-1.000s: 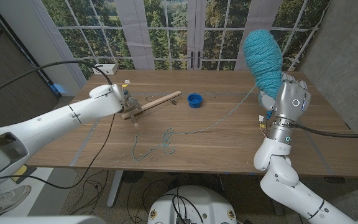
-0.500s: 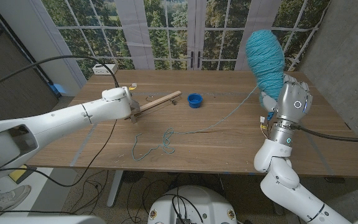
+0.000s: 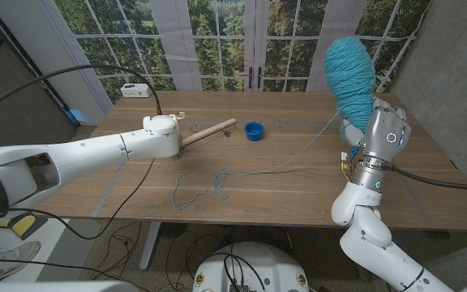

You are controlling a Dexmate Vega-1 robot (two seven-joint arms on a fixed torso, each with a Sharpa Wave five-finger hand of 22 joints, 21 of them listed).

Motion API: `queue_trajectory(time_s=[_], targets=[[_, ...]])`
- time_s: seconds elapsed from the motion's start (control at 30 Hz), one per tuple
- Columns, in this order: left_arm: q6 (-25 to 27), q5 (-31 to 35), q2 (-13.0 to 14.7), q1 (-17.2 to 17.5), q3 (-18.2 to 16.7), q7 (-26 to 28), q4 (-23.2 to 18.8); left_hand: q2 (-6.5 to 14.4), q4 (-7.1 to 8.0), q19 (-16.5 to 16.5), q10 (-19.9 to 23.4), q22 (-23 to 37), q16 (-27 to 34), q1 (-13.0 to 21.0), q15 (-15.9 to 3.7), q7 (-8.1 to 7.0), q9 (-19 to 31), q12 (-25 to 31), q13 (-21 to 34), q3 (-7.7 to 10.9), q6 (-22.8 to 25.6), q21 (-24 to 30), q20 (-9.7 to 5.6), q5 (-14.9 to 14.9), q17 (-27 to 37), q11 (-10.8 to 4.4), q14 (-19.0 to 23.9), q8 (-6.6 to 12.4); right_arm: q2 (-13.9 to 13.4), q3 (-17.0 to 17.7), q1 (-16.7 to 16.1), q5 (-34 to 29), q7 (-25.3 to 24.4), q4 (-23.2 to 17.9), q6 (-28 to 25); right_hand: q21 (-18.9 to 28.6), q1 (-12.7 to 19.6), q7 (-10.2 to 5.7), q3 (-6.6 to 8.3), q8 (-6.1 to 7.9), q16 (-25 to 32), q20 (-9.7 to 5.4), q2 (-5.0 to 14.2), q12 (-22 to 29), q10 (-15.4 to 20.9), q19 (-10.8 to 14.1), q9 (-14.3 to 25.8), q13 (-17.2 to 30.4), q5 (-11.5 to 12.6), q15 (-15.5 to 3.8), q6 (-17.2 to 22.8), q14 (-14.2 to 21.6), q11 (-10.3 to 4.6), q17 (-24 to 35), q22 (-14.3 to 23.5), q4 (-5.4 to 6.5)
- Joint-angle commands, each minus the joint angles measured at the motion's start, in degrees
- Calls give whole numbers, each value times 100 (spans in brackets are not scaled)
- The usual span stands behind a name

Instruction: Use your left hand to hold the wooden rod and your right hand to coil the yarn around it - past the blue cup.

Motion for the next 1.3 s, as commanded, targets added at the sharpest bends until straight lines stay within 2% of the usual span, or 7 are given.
queue_trajectory(time_s=[0.03,0.2,0.53,0.8,0.97,1.07,1.3], targets=[[-203,92,-172,-200,280,-254,312,261,50,47,110,3,39,104,-389,4,21,55,24,121,62,-7,-48,54,23,-16,101,6,80,71,-40,-10,-13,27,36,49,1488,-729,30,12,-22,-551,1414,5,499,-42,32,35,19,-1025,769,525,-422,33,-1,68],[-188,188,-255,-277,418,-383,441,561,33,47,194,4,23,259,-408,-36,25,42,6,300,159,-6,-34,59,13,-48,163,10,117,76,-35,7,-6,52,41,90,1493,-725,26,-4,-47,-553,1414,-7,496,-58,41,33,17,-1027,778,536,-417,63,-33,70],[-364,340,-329,-243,528,-479,709,767,-122,201,820,17,135,626,-630,-97,35,124,-92,610,498,82,-9,-26,-58,-148,837,58,140,22,-26,-76,16,57,-48,156,1492,-720,18,-32,-86,-553,1414,-15,503,-88,60,42,14,-1023,784,553,-444,111,-86,79],[-777,572,-306,198,260,-35,931,831,-188,1060,1428,101,407,1197,-965,-104,57,192,-111,935,1141,604,-679,-129,-23,-234,1787,198,135,-50,-13,-199,83,2,-199,216,1501,-722,16,-59,-118,-557,1414,-35,510,-105,70,26,11,-1027,793,575,-451,155,-135,78],[-938,772,-289,739,-194,681,991,813,-231,1504,2278,208,787,2009,-1094,-99,175,509,139,998,2084,1194,-1055,-186,167,-352,2576,519,125,-97,-9,-282,136,-31,-296,262,1504,-719,13,-83,-143,-560,1414,-38,517,-116,67,35,9,-1027,806,587,-425,185,-171,81],[-1106,924,-240,920,-326,862,977,806,-208,1621,2434,243,916,2210,-1094,-56,247,580,249,975,2243,1402,-1152,-190,253,-405,2832,613,139,-113,-14,-313,142,-48,-340,284,1504,-730,12,-90,-152,-560,1417,-36,515,-119,78,46,7,-1026,805,599,-444,200,-189,84],[-1450,1248,-82,1766,-1196,2203,635,747,-164,1821,2497,326,1194,2508,-1078,74,393,669,588,852,2567,1914,-1343,-184,466,-192,3453,841,197,-131,-15,-344,99,-60,-359,350,1506,-724,6,-126,-193,-564,1412,-49,528,-150,83,45,3,-1025,814,610,-454,246,-247,88]])
